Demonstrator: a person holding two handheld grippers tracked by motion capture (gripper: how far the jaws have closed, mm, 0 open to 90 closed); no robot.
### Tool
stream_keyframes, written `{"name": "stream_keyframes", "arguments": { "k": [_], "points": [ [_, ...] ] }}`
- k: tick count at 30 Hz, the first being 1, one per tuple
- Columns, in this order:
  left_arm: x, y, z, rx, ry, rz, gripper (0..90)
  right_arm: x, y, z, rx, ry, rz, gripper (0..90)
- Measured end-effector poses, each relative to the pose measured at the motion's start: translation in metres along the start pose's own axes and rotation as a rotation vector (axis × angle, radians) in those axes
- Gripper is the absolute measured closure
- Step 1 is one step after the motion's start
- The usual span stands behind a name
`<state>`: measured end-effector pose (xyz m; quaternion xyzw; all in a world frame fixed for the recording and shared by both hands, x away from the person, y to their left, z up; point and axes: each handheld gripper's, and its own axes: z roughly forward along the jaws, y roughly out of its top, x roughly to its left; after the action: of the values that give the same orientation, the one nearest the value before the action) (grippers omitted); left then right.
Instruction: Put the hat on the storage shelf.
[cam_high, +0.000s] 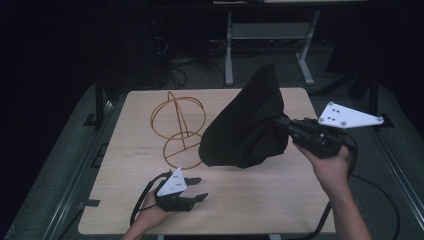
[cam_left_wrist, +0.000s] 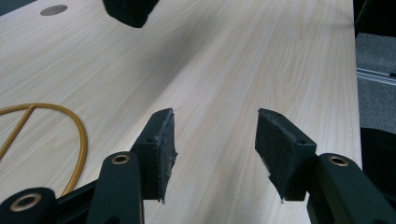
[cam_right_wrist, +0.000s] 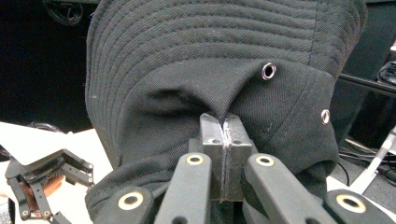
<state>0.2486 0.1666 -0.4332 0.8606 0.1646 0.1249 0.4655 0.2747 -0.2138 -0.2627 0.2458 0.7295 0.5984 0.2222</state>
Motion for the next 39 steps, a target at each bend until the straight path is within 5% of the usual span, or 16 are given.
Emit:
{"name": "stream_keyframes", "arguments": {
  "k": [12, 39],
  "points": [
    [-0.001, -0.002, 0.003, 0.017, 0.004, 0.022, 46.8, 0.006, 0.027, 0.025, 0.007, 0.041, -0.03, 89.6],
    [-0.001, -0.005, 0.001, -0.003, -0.013, -0.009, 44.0, 0.011, 0.075, 0.084, 0.017, 0.109, -0.038, 89.7]
  ]
}}
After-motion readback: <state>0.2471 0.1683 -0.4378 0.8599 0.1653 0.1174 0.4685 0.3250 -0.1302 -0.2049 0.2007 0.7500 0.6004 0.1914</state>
